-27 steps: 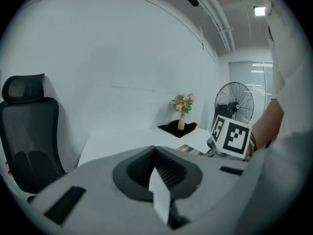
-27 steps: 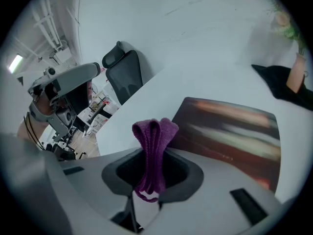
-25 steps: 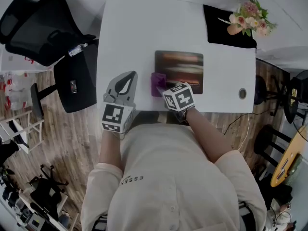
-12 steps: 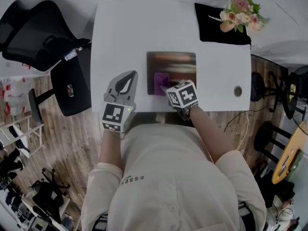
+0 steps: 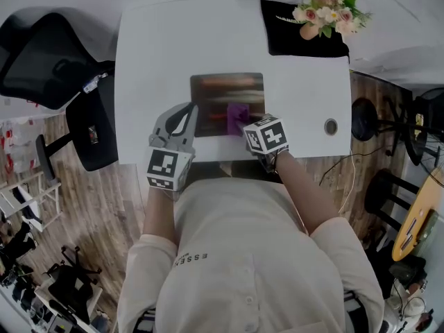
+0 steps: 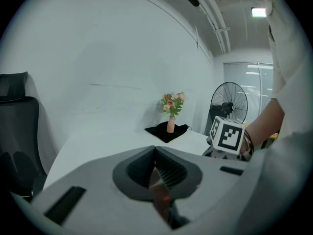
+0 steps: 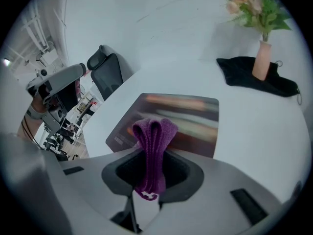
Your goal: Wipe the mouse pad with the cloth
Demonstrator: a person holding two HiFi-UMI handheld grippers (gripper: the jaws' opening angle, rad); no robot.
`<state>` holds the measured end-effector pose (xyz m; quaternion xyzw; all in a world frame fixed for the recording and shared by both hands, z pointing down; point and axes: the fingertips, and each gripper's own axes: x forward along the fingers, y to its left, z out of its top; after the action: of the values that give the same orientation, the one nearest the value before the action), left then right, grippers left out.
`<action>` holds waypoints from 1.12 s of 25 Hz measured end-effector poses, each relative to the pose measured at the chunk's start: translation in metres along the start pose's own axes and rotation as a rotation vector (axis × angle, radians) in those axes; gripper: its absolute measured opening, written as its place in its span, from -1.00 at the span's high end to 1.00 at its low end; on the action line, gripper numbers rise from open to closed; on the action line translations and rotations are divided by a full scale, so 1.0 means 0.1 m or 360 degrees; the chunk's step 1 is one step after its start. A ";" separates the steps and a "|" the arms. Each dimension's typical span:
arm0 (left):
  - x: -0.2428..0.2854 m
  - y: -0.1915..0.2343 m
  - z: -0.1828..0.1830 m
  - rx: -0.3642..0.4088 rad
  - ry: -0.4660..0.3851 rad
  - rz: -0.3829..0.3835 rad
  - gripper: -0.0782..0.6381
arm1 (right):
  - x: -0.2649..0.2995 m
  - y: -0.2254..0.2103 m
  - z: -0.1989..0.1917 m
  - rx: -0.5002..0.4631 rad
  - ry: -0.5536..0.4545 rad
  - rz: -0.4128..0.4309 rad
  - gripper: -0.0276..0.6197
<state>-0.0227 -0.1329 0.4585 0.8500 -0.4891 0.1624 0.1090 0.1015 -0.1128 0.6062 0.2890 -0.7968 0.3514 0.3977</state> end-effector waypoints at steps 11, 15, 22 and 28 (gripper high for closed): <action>0.24 -0.40 0.11 0.0017 0.0003 -0.0004 0.78 | -0.32 -0.60 -0.24 0.0040 -0.0015 -0.0020 0.60; 0.29 -0.50 0.15 0.0020 -0.0008 0.0006 0.78 | -0.43 -0.80 -0.35 0.0069 -0.0007 -0.0053 0.60; 0.35 -0.68 0.22 0.0032 -0.0023 0.0005 0.78 | -0.57 -1.04 -0.48 0.0075 0.0019 -0.0098 0.60; 0.33 -0.65 0.37 0.0045 -0.0056 0.0018 0.78 | -0.79 -0.93 -0.16 -0.0018 -0.0165 -0.0098 0.60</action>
<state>0.0556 -0.1397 0.4358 0.8514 -0.4935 0.1548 0.0874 0.2181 -0.1401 0.5777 0.3288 -0.8091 0.3189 0.3682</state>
